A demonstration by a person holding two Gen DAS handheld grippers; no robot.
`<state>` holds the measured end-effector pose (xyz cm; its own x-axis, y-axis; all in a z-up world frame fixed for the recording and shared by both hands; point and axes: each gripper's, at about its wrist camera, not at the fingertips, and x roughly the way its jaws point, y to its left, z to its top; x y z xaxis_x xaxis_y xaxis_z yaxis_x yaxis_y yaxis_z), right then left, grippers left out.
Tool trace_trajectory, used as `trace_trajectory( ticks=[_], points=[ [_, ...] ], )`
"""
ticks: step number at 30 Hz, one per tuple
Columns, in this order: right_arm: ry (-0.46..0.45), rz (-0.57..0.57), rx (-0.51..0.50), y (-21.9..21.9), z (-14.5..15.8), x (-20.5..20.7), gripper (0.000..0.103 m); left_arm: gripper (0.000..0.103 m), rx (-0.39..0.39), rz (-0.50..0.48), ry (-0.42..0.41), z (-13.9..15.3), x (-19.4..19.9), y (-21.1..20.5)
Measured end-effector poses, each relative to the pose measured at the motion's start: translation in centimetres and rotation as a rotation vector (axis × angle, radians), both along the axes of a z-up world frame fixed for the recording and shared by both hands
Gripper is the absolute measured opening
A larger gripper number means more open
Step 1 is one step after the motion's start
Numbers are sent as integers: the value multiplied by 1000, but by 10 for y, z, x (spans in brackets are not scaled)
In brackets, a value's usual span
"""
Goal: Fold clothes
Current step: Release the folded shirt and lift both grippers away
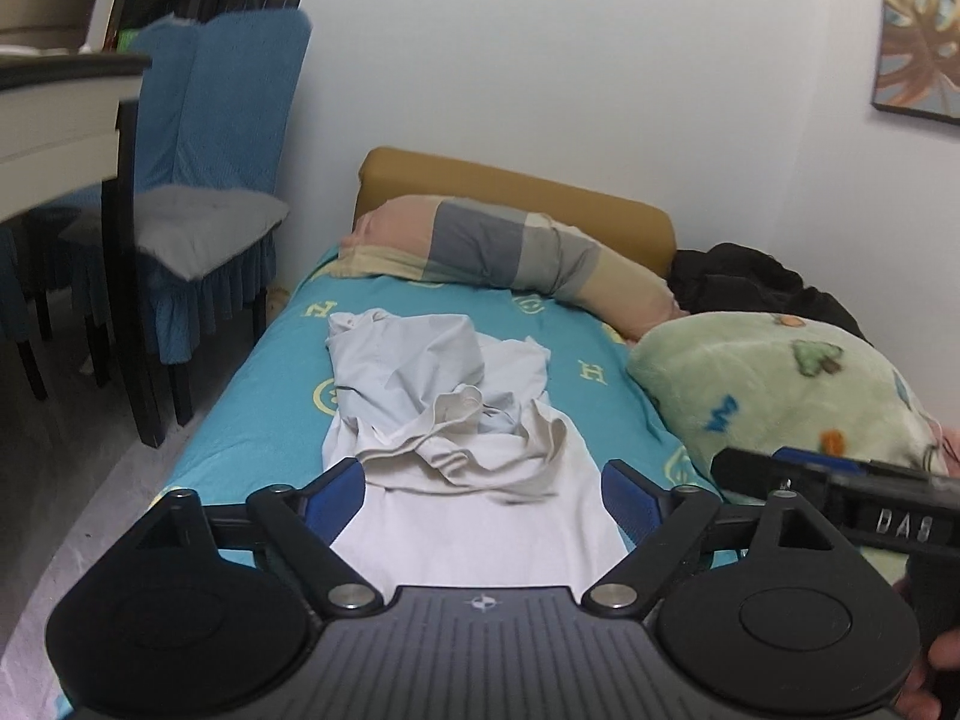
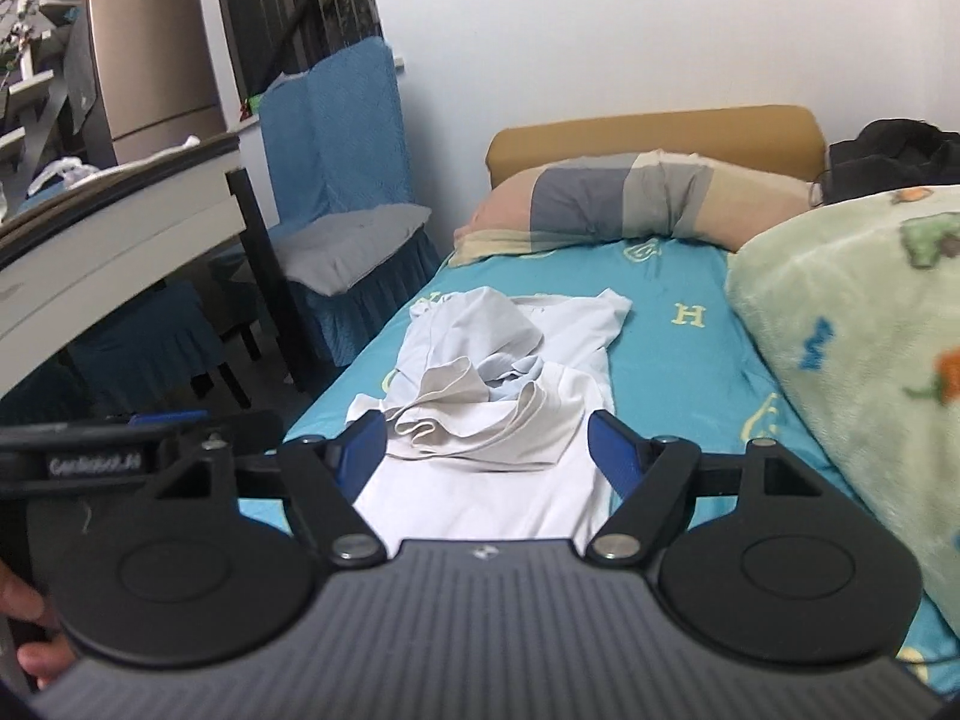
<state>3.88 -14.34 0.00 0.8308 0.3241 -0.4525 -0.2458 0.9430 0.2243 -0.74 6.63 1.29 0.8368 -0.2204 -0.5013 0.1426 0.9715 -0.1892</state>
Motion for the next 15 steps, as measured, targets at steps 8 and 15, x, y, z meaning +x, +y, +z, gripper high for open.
trace_trajectory(
  ticks=[8,15],
  points=[
    [-1,-2,42,-9,-1,-22,76,92,0,11,-35,8,-22,-5],
    [10,-3,53,-12,-6,-17,76,93,-4,24,4,0,-13,-4]
  ],
)
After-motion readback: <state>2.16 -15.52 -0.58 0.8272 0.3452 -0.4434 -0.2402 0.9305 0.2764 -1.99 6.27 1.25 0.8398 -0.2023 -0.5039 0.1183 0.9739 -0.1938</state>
